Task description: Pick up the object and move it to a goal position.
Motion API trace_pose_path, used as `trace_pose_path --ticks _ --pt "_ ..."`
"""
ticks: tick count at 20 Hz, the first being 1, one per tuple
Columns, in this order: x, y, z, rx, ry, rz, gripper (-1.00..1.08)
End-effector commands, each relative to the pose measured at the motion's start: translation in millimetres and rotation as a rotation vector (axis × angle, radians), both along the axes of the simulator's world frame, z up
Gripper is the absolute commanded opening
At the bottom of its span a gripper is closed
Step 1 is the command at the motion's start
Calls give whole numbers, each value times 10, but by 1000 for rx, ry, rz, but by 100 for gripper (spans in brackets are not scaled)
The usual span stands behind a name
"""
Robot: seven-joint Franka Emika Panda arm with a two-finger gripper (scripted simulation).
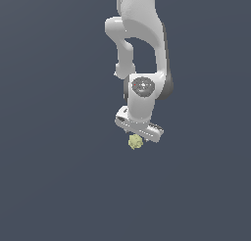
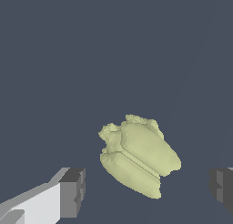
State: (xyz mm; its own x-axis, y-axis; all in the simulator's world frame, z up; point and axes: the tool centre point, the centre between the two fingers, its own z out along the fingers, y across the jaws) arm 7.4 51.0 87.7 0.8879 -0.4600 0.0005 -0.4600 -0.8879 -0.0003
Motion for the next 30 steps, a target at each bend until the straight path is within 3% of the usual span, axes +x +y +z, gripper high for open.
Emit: trace_pose_path --ticks 1,13,14,30 --pt "-5 0 -68 0 1 -1 100" --pt "-3 0 -475 0 1 -5 100" --pt "-3 0 -475 0 1 -5 -100" --pt "15 93 -336 0 -1 -4 -100"
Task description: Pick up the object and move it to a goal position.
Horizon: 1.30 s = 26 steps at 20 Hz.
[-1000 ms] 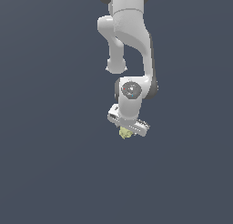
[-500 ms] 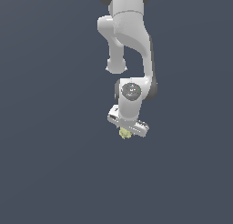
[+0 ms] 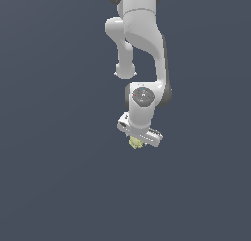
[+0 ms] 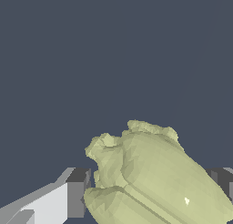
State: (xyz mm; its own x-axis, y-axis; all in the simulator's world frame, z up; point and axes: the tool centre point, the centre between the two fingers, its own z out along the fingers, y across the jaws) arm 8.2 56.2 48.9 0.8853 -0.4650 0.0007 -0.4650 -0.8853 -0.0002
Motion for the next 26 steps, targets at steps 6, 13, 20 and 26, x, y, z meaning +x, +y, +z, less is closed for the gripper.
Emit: trace_pose_path --ticks 6,13,20,26 --pt "44 298 404 0 -1 1 -100" --pt "114 749 1028 -1 -1 1 -100" --pt "203 1227 1683 -1 0 0 -100" --pt "270 1511 2063 -1 0 1 -100"
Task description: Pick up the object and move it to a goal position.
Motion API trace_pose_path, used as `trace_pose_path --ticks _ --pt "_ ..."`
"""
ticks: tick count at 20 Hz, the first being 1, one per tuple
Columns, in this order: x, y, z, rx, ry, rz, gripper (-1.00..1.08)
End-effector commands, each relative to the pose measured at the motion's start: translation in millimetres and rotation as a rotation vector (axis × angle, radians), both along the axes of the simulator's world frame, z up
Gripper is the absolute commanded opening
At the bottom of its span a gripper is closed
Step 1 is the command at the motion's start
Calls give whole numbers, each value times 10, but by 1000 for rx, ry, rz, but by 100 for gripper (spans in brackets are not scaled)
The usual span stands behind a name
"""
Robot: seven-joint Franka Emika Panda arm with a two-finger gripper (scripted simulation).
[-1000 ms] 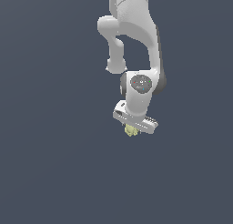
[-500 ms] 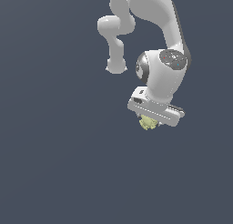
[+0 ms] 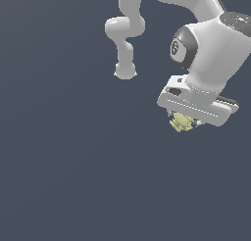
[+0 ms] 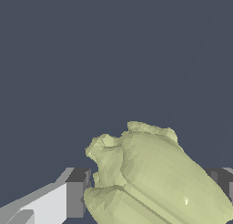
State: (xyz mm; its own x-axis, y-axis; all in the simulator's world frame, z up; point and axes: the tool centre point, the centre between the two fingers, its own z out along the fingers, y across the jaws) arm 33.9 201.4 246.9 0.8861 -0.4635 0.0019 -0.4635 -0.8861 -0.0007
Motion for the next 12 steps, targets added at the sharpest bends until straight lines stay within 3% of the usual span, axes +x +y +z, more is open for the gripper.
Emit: trace_pose_path --ticks 1,12 --pt "22 93 128 -1 1 -1 -100" --pt "74 244 324 0 2 -1 -100"
